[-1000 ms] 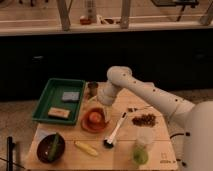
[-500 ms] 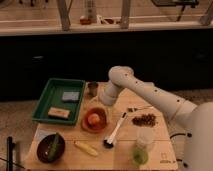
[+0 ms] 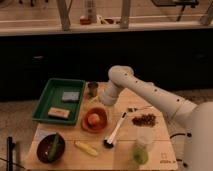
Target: Place apple in red bowl
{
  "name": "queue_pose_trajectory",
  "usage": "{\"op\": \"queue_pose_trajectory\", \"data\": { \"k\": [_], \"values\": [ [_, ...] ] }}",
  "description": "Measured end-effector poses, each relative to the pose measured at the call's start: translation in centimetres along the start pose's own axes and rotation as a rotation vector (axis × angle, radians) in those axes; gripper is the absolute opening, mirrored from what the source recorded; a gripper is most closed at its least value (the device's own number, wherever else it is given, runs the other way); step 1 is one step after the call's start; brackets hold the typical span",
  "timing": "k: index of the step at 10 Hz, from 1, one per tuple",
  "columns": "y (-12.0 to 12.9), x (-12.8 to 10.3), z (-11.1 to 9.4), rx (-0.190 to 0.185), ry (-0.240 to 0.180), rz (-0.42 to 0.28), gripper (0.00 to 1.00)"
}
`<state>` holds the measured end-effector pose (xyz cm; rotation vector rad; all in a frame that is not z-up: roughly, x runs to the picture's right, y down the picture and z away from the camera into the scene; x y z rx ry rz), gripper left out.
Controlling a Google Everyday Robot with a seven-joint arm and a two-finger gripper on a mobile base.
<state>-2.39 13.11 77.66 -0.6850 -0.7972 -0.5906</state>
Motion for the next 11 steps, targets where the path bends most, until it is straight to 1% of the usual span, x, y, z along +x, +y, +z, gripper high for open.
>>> {"op": "queue_pose_trajectory", "data": {
  "k": [2,4,11],
  "values": [
    [0.07,0.03,-0.02,-0.002,0.0,0.003,0.8],
    [0.28,0.21,-0.01,-0.006,0.001,0.02,0.8],
    [0.29,0.33,-0.06,-0.011,-0.001,0.02,0.8]
  ]
}}
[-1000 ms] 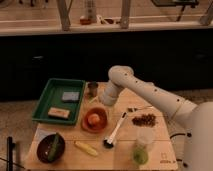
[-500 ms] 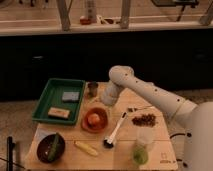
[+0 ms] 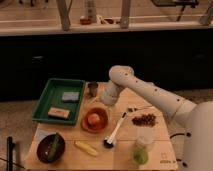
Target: Place apple in red bowl
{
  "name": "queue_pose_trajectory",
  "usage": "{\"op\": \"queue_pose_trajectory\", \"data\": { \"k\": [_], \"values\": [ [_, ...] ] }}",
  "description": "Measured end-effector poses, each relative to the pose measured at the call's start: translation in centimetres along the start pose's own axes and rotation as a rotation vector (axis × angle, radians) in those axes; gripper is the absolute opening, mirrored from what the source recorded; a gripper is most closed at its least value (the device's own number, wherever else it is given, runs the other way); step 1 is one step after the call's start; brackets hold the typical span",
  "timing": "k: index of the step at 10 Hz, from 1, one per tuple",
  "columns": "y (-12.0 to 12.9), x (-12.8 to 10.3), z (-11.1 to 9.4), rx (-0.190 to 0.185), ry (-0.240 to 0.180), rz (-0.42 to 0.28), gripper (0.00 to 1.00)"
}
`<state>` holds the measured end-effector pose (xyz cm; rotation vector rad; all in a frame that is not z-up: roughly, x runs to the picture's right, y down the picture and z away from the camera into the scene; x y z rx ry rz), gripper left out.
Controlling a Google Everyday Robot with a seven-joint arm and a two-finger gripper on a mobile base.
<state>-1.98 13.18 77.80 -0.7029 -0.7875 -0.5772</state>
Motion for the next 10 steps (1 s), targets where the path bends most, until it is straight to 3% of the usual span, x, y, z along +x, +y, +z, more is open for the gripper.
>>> {"op": "queue_pose_trajectory", "data": {
  "k": [10],
  "values": [
    [0.49,0.32,-0.23,0.004,0.0,-0.001,0.8]
  ]
}}
